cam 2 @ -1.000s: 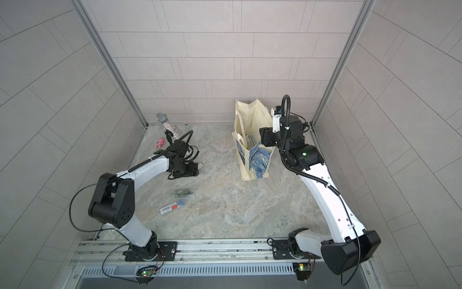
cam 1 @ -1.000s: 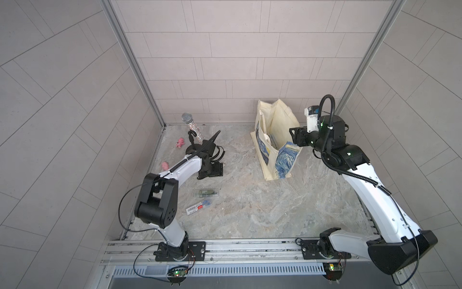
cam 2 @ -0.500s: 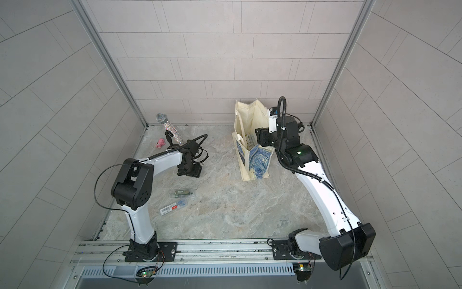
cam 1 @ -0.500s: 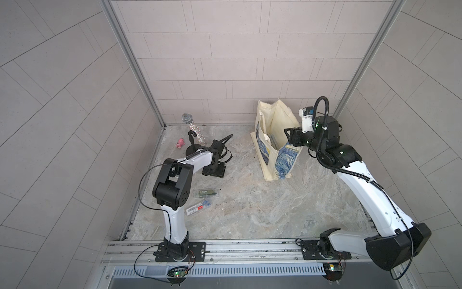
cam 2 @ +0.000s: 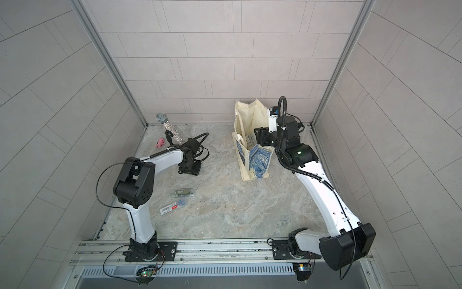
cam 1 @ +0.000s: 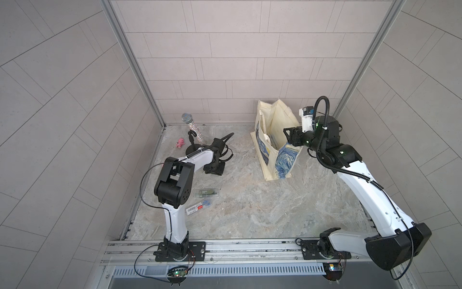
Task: Put the compass set into the canvas bag
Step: Pick up the compass set at the center of the board.
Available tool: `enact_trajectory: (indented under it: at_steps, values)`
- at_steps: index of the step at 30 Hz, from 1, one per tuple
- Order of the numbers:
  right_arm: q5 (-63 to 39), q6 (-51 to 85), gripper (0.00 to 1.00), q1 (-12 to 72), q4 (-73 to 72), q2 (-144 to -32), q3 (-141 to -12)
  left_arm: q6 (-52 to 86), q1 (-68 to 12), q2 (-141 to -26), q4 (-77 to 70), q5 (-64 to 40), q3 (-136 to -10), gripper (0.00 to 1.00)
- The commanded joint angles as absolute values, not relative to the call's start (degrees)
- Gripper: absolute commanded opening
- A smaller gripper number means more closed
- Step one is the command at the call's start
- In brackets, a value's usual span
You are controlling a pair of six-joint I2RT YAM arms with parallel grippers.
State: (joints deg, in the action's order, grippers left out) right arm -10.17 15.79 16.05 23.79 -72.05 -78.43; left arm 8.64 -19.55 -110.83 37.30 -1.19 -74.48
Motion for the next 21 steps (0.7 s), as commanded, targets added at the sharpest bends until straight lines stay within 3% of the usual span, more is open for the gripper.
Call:
enact_trajectory:
  at_steps: [1,6,21]
  values:
    - [-13.21,17.58,0.66,15.91,23.63,-72.64,-80.27,10.03,-21.22,-106.32,37.85,-0.88,-72.87,0.32]
    - [-14.41,18.98,0.66,17.50,24.39,-73.05,-80.85,13.81,-23.39,-96.32,27.98,-1.82,-65.61,0.23]
    - [-18.31,20.26,0.70,30.35,26.17,-80.16,-86.65,16.46,-27.70,-71.02,16.91,-1.30,-54.26,0.19]
